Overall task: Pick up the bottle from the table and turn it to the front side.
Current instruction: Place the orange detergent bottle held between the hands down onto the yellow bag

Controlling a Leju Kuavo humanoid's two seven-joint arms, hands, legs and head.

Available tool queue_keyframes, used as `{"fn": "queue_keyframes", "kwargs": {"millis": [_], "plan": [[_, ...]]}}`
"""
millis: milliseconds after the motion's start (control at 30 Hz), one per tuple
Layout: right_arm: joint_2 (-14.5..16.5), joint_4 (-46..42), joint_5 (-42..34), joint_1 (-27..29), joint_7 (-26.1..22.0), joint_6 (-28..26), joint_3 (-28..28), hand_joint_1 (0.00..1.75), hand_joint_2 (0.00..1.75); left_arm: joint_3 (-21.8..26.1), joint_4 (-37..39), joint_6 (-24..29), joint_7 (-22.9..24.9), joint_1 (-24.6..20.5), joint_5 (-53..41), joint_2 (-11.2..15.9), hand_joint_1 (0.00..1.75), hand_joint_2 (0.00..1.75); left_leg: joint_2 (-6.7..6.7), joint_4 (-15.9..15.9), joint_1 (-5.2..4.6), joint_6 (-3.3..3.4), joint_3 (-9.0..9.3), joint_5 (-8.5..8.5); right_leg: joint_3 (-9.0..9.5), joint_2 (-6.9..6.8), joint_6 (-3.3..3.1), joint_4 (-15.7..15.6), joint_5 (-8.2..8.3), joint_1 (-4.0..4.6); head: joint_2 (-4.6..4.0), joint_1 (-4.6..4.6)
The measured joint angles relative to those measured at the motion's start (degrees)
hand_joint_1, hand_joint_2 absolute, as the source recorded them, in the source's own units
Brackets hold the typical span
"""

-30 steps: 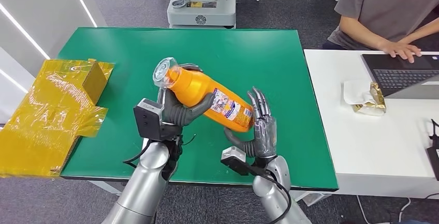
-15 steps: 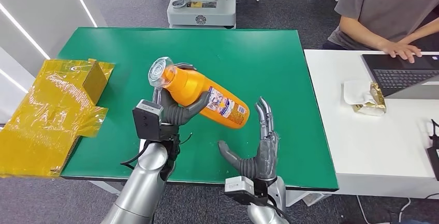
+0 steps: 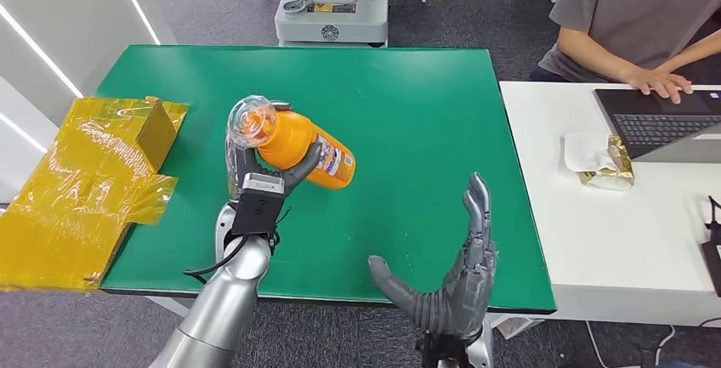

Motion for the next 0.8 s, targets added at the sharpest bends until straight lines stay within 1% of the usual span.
{"fn": "queue_keyframes", "kwargs": {"millis": [367, 467, 533, 600, 700, 800], "plan": [[-0.46, -1.19, -0.01, 0.59, 0.01, 0.00, 0.38, 0.00, 1.75, 0.00, 1.03, 0.32, 0.25, -0.65, -0.40, 1.31, 1.75, 1.75, 0.00, 0.00, -0.01, 0.00, -0.01, 0.00, 0.00, 0.01, 0.00, -0.01, 0.00, 0.00, 0.00, 0.00], [-0.50, -1.20, -0.55, 0.70, 0.01, 0.00, 0.39, 0.00, 1.75, 0.13, 1.36, 2.72, 1.15, -1.16, -3.18, 1.91, 1.75, 1.75, 0.01, 0.00, 0.00, 0.00, -0.01, 0.00, 0.00, 0.01, 0.00, 0.00, 0.00, 0.00, 0.00, 0.00], [-0.54, -1.19, -1.16, 0.86, 0.01, 0.00, 0.39, 0.00, 1.75, 0.61, 2.05, 6.54, 2.56, -2.17, -7.55, 3.15, 1.75, 1.75, 0.04, -0.01, 0.01, -0.01, 0.00, 0.00, 0.00, 0.03, -0.01, 0.01, 0.01, 0.00, 0.00, -0.01], [-0.58, -1.15, -1.63, 0.93, 0.01, 0.00, 0.45, 0.00, 1.75, 1.63, 3.03, 9.94, 4.57, -3.60, -13.71, 5.04, 1.75, 1.75, 0.05, -0.01, 0.02, -0.02, 0.02, 0.01, 0.00, 0.05, -0.02, 0.03, 0.01, 0.00, 0.00, -0.01], [-0.71, -0.93, -2.69, 0.85, 0.01, 0.00, 0.75, 0.00, 1.75, 4.59, 4.64, 11.38, 7.73, -5.83, -25.71, 8.02, 1.75, 1.75, 0.05, -0.02, 0.04, -0.06, 0.04, 0.04, 0.00, 0.05, -0.03, 0.08, 0.01, 0.02, 0.00, 0.00], [-0.83, -0.53, -3.48, 0.58, 0.01, 0.00, 1.26, 0.00, 1.75, 8.39, 7.29, 11.46, 12.73, -8.21, -41.73, 10.51, 1.75, 1.75, 0.05, -0.03, 0.04, -0.08, 0.05, 0.06, 0.00, 0.06, -0.03, 0.10, 0.01, 0.02, 0.00, 0.01]]}}
